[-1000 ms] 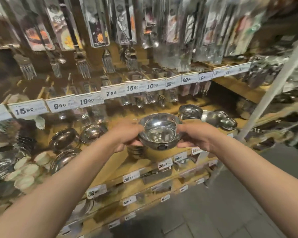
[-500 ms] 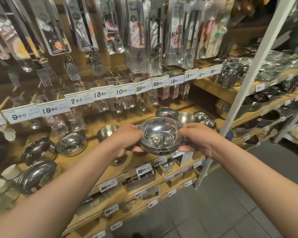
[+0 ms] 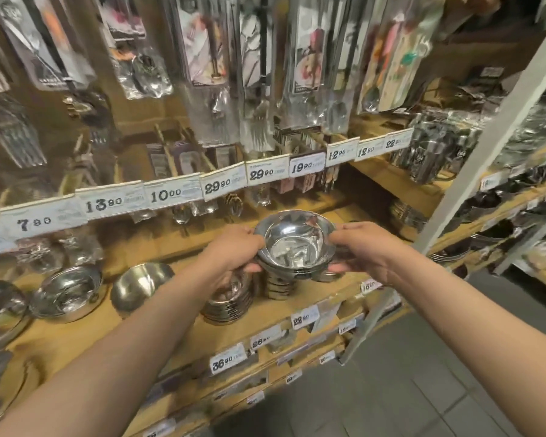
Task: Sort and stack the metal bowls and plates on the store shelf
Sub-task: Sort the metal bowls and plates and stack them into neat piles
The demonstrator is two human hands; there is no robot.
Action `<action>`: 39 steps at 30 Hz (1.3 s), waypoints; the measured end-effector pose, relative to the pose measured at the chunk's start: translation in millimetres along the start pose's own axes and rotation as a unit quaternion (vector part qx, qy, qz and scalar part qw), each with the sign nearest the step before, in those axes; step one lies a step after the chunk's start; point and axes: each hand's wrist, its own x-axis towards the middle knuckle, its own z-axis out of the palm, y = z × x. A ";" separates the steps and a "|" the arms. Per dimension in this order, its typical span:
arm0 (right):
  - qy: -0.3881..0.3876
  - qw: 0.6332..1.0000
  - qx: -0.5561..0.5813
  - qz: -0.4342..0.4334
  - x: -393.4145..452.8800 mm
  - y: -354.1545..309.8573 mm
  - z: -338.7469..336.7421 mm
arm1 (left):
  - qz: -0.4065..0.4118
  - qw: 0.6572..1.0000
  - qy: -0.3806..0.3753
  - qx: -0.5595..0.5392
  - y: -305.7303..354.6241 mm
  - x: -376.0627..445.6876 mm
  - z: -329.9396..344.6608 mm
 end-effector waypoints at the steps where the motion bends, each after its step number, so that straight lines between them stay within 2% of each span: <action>1: -0.003 1.000 0.001 0.004 11.1 -6.2 -2.3 | -0.003 1.000 0.003 0.008 4.8 9.9 1.2; 7: -0.023 0.999 -0.021 0.013 74.2 -14.8 -5.3 | -0.016 0.998 0.040 0.037 12.3 53.7 5.2; 12: -0.074 0.997 -0.038 0.010 103.1 -19.1 -9.9 | -0.039 0.996 0.069 0.040 10.4 67.4 9.2; 21: -0.126 0.991 -0.045 -0.015 150.2 -37.2 -74.2 | 0.006 0.990 0.140 0.006 40.9 83.1 64.5; 27: -0.176 0.983 -0.057 -0.022 166.0 -42.9 -101.8 | -0.021 0.983 0.165 -0.071 45.3 84.1 100.7; 33: -0.268 0.958 -0.087 -0.056 152.7 -53.6 -67.4 | -0.025 0.955 0.277 -0.105 32.6 48.2 75.3; 36: -0.286 0.952 -0.075 -0.081 132.8 -47.2 -32.5 | -0.017 0.941 0.329 -0.076 20.4 23.4 44.0; 39: -0.305 0.944 -0.068 -0.106 111.8 -34.7 6.9 | -0.021 0.934 0.349 -0.073 2.9 -0.2 12.0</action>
